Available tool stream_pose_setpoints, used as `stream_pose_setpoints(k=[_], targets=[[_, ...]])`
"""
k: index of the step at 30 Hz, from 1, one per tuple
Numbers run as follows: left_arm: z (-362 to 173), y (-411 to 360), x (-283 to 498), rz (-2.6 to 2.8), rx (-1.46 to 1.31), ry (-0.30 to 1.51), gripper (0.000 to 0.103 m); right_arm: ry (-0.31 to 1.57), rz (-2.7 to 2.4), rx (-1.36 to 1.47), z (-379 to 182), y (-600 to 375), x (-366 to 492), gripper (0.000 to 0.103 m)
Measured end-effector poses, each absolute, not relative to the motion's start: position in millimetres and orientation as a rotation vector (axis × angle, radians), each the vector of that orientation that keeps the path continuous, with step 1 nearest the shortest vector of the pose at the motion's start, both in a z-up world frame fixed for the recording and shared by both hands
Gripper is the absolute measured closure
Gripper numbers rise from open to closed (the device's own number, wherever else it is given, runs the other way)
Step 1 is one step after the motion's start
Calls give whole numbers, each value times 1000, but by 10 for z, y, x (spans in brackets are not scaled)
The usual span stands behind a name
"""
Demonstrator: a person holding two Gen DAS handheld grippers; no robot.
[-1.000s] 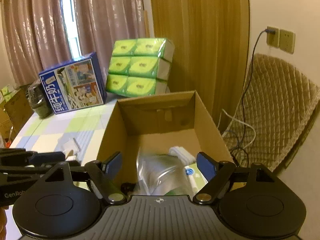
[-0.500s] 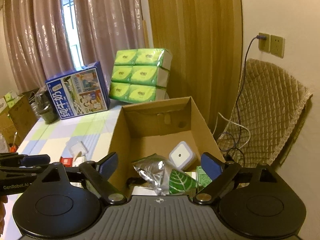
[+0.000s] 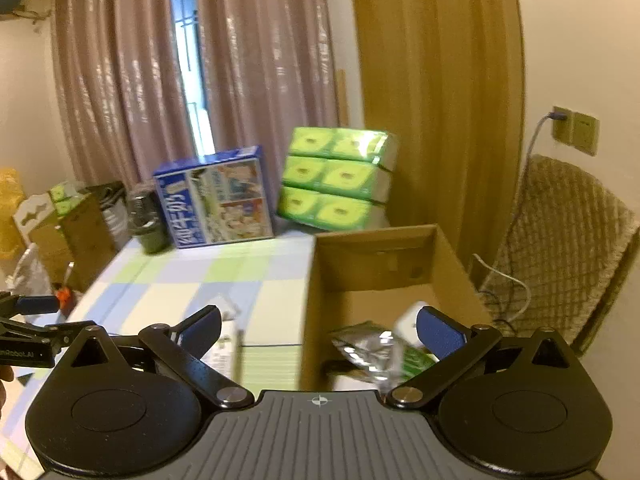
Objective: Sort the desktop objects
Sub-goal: 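Move both tools back from the cardboard box toward the table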
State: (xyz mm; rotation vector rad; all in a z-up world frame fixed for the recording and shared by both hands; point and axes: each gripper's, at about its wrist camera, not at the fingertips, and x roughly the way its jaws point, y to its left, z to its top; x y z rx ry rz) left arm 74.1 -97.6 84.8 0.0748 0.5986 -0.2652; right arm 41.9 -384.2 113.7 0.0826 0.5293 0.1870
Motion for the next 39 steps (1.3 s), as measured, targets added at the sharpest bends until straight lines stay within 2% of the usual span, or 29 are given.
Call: stream_pose_setpoints(k=[3,11,28,35,39], targets=[[853,-735,682,-215,81,600,1,533,222,89,1140,-3658,404,2],[732,-264,610,-147,62,617,1,560,322,75,947,-3114,393,2],[-106,-14,1041,-143,36,701,2,715,354,2,-176,-2476,986,3],[-449,53,1376,-154,4,743,4,765,346,-57,-666,-2378,1484,16],[-531,76,1523,-165,-2,749,4,773,343,-67,-805,-2324,1699,19]])
